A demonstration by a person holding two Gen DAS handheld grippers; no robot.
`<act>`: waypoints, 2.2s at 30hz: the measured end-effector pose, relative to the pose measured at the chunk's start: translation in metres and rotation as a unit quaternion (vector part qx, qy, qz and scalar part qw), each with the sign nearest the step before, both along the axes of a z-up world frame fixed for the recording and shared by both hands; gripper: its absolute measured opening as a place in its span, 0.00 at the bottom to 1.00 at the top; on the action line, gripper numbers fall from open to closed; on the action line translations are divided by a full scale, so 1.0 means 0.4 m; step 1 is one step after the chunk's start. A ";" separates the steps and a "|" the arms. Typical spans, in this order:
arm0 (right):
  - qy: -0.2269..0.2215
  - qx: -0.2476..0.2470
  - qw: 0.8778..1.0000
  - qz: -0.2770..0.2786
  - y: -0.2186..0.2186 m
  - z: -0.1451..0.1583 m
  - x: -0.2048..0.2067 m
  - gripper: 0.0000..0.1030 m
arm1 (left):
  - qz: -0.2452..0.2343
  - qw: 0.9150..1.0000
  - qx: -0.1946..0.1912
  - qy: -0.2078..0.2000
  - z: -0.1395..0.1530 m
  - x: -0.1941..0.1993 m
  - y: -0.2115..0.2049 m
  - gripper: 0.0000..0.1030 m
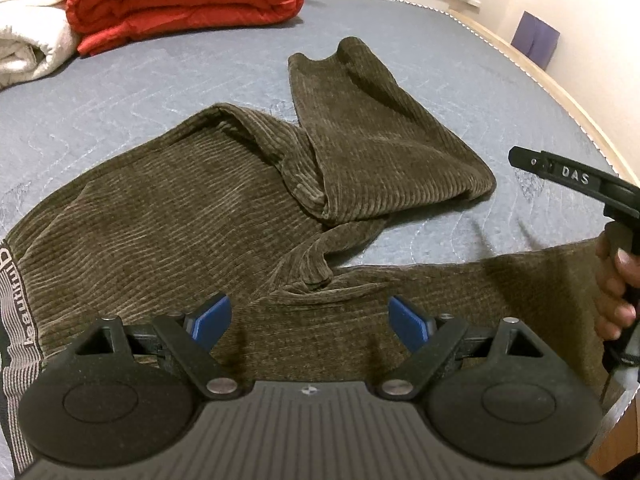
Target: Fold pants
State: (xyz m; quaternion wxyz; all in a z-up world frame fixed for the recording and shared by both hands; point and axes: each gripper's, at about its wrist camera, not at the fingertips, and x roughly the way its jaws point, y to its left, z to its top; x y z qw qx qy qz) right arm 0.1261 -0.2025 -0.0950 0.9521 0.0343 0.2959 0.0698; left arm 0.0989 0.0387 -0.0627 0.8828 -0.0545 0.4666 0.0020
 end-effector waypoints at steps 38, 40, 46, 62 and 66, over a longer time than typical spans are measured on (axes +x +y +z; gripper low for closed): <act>-0.006 0.045 0.995 0.092 0.017 -0.024 0.121 0.15 | 0.040 0.999 0.008 -0.021 0.038 0.015 0.083 0.87; -0.025 0.034 0.984 0.175 0.045 0.023 0.065 0.15 | 0.042 0.999 0.013 -0.027 0.045 0.008 0.087 0.87; -0.009 -0.006 0.920 0.393 0.101 0.056 -0.107 0.03 | 0.045 0.998 0.026 -0.040 0.059 -0.004 0.106 0.87; 0.108 0.295 0.944 0.102 -0.113 -0.058 0.104 0.48 | 0.031 0.998 0.026 -0.046 0.038 0.000 0.075 0.87; 0.172 0.348 0.920 0.049 -0.110 -0.152 0.164 0.51 | 0.012 0.999 -0.007 -0.050 0.028 0.013 0.060 0.62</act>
